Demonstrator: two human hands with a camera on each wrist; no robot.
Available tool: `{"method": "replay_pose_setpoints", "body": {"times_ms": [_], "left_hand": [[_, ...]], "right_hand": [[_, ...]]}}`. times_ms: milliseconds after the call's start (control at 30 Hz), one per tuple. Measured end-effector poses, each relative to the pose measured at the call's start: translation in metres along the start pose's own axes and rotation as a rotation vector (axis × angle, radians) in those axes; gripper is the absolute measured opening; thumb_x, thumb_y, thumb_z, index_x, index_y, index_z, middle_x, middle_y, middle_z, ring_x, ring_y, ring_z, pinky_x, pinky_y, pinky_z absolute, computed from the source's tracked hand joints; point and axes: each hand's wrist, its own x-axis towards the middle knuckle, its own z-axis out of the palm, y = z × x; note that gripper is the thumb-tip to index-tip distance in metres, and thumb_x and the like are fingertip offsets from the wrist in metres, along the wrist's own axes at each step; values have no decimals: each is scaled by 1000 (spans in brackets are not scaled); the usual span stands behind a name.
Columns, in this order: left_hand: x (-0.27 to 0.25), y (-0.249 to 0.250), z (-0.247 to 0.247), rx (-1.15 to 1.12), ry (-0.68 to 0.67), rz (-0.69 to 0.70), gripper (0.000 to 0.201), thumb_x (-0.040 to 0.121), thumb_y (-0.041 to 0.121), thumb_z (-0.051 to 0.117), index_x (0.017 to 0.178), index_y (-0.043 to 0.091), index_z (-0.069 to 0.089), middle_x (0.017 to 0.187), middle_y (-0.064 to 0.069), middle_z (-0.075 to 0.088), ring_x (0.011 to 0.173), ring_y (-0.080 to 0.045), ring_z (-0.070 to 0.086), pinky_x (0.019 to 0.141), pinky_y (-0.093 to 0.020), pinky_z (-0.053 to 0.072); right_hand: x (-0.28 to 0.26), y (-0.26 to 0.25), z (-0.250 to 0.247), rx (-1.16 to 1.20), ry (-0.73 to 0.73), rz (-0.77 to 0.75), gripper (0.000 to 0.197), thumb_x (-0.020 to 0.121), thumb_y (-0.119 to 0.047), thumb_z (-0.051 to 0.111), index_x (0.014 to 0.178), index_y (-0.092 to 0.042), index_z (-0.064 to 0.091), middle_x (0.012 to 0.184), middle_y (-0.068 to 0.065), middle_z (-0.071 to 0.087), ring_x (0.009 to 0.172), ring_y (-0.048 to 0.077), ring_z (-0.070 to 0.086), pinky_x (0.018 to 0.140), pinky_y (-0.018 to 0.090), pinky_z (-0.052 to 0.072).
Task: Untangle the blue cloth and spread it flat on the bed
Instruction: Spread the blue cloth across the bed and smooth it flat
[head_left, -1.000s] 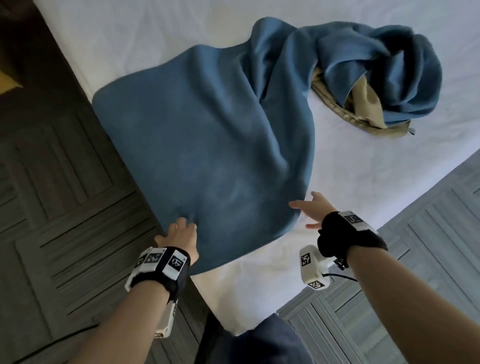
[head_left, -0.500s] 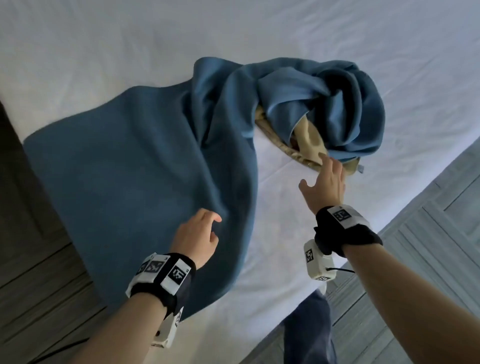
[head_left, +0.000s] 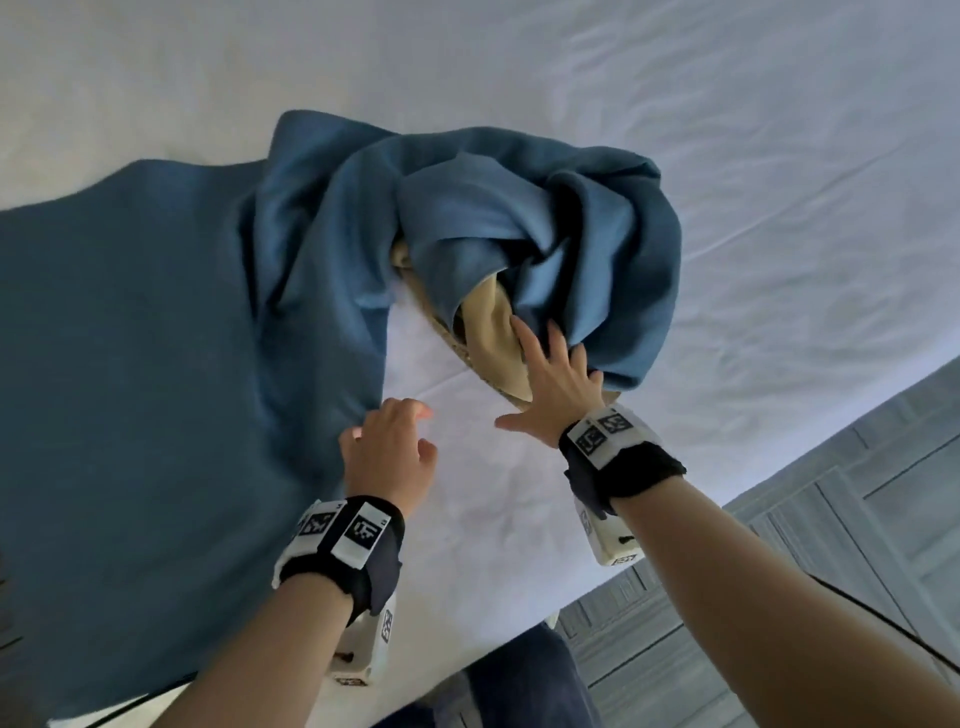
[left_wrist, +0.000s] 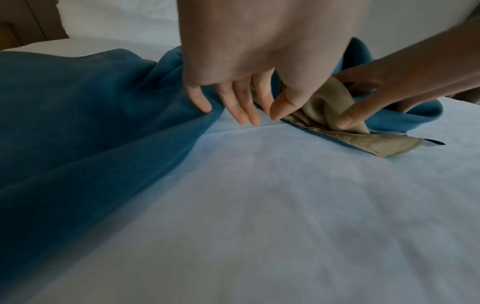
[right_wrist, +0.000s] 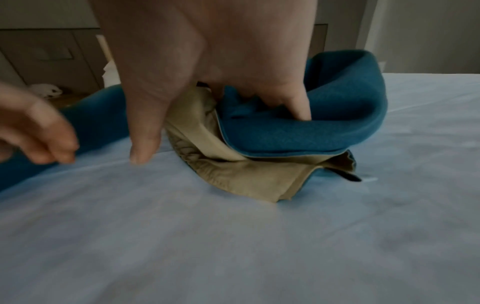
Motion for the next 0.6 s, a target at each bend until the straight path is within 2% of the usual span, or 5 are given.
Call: {"method": "replay_pose_setpoints", "body": {"times_ms": [67, 300, 367, 500, 600], "left_hand": [[10, 3, -3, -5, 14, -2, 33, 84, 14, 52, 116, 21, 55, 121, 0, 59, 116, -24, 52, 97, -42, 32], [37, 11, -13, -70, -11, 75, 31, 81, 5, 53, 111, 11, 58, 113, -9, 60, 108, -30, 56, 90, -43, 44], [49, 19, -18, -64, -44, 114, 33, 81, 5, 53, 114, 11, 57, 116, -9, 58, 109, -30, 55, 89, -42, 44], [78, 36, -29, -55, -20, 98, 48, 80, 6, 57, 127, 10, 47, 134, -9, 47, 121, -29, 48, 96, -40, 42], [93, 46, -36, -40, 34, 32, 68, 79, 9, 62, 140, 10, 32, 150, -8, 30, 134, -29, 36, 101, -45, 41]], "right_hand": [[10, 1, 7, -67, -56, -18, 113, 65, -48, 77, 145, -42, -3, 156, 7, 5, 136, 41, 22, 103, 57, 33], [26, 6, 19, -182, 61, -82, 73, 90, -17, 48, 144, -45, 9, 154, 11, 16, 126, 40, 35, 96, 53, 42], [27, 7, 13, -198, 96, -106, 66, 90, -12, 44, 143, -45, 22, 149, 14, 30, 115, 39, 47, 84, 49, 48], [28, 10, -11, -262, 132, -131, 50, 72, -12, 69, 114, -37, 63, 111, 11, 64, 74, 34, 62, 48, 34, 53], [39, 25, -27, -173, 43, -181, 31, 85, -13, 57, 113, -25, 59, 119, 13, 53, 90, 37, 59, 53, 37, 47]]}}
